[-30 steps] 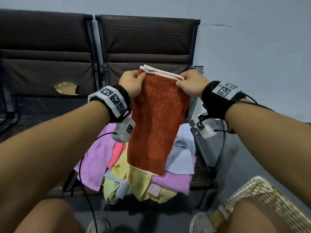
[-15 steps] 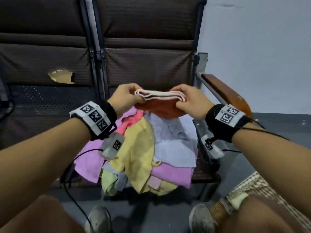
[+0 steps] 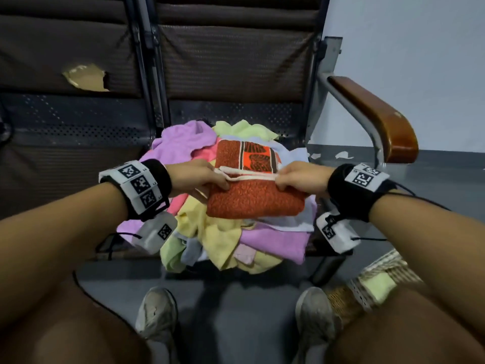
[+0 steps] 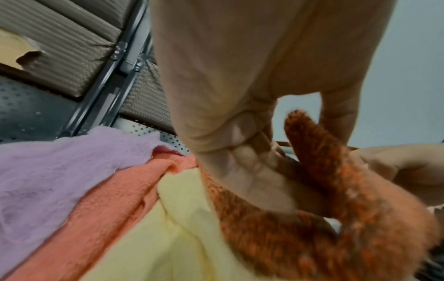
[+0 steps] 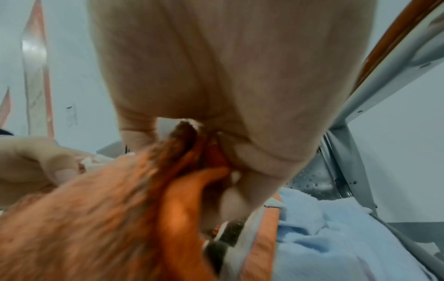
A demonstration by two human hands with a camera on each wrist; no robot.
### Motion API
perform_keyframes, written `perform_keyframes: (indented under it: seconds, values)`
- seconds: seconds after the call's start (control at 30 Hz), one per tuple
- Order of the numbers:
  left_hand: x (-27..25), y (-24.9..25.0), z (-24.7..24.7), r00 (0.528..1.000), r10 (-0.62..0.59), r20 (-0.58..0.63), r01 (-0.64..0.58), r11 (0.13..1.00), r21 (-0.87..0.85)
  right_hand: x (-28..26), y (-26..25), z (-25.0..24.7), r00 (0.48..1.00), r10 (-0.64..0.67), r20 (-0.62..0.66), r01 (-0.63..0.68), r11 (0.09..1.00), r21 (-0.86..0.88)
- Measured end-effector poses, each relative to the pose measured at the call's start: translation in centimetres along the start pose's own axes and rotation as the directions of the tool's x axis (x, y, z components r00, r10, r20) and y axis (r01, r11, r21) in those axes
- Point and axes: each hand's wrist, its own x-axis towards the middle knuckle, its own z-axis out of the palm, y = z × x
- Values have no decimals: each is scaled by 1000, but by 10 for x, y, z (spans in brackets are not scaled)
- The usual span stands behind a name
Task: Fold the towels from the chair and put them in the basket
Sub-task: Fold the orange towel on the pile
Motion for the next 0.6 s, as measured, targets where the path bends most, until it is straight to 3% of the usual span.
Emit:
perform_keyframes:
  seconds: [0.07,0.13,0.27,0.4,0.47,0.53,0.6]
  values:
    - [10,-1,-3,999,38,-24,-39,997,-62,15,-3,-6,978,-67,-196,68,998,-3]
    - [24,-1,-4,990,49,-130,-62,993,-98,33,-4,-11,910,-150,-386,158,987,-12]
    - [61,3,-10,881,21,-472,-99,985,-141,64,-1,-13,770,-130,-625,189,982,29]
    - [89,2,-12,786,80,-613,-90,996,15,81,2,-14,744,-82,-663,165,984,64]
    - [98,-5,-9,766,73,-638,-43,997,62,81,3,-9,716,-108,-690,155,988,6]
    - [106,-11,-7,766,23,-642,8,999,45,73,3,1,690,-246,-681,187,969,-162]
    - [108,-12,-6,768,-17,-640,24,1000,3,62,5,18,730,-417,-542,239,898,-369]
